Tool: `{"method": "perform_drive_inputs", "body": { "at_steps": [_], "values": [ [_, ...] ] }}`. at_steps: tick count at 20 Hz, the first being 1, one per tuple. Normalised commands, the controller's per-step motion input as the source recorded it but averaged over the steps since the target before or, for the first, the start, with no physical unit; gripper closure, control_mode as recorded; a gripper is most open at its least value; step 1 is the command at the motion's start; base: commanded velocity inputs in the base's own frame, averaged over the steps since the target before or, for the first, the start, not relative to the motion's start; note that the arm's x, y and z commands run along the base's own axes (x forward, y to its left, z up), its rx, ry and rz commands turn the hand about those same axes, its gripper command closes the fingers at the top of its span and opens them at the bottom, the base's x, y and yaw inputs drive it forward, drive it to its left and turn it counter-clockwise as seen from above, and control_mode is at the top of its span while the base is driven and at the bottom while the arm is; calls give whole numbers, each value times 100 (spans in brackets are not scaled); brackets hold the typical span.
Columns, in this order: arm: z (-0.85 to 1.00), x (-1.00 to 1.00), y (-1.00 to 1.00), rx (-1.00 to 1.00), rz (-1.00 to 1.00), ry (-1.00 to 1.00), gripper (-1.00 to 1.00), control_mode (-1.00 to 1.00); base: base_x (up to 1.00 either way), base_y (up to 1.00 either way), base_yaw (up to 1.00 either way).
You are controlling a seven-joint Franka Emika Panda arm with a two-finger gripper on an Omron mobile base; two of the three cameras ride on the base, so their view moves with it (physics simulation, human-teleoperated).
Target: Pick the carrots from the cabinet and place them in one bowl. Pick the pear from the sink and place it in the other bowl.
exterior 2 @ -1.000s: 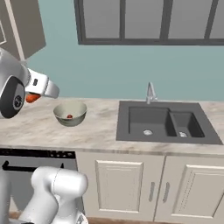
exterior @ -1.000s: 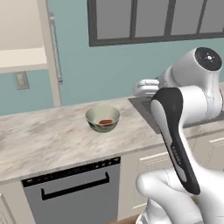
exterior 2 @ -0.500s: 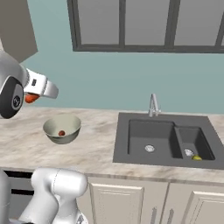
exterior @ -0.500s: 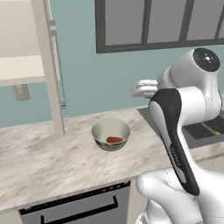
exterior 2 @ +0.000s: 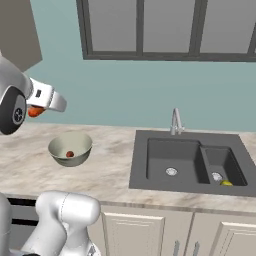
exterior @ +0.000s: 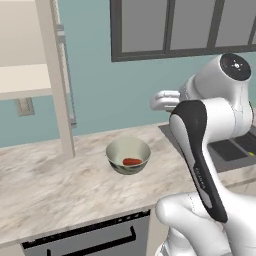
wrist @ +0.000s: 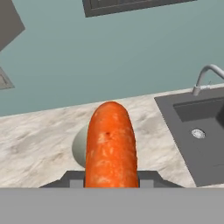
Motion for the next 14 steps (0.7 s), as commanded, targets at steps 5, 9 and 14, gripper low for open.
{"method": "perform_drive_inputs", "body": {
  "at_steps": [5,9,14],
  "values": [
    [-12,31,-12,1,12,4,100,-100,0,0,0],
    [-45,51,-11,0,29,16,100,-100,0,0,0],
    [-74,35,2,-17,30,28,100,-100,0,0,0]
  ]
}}
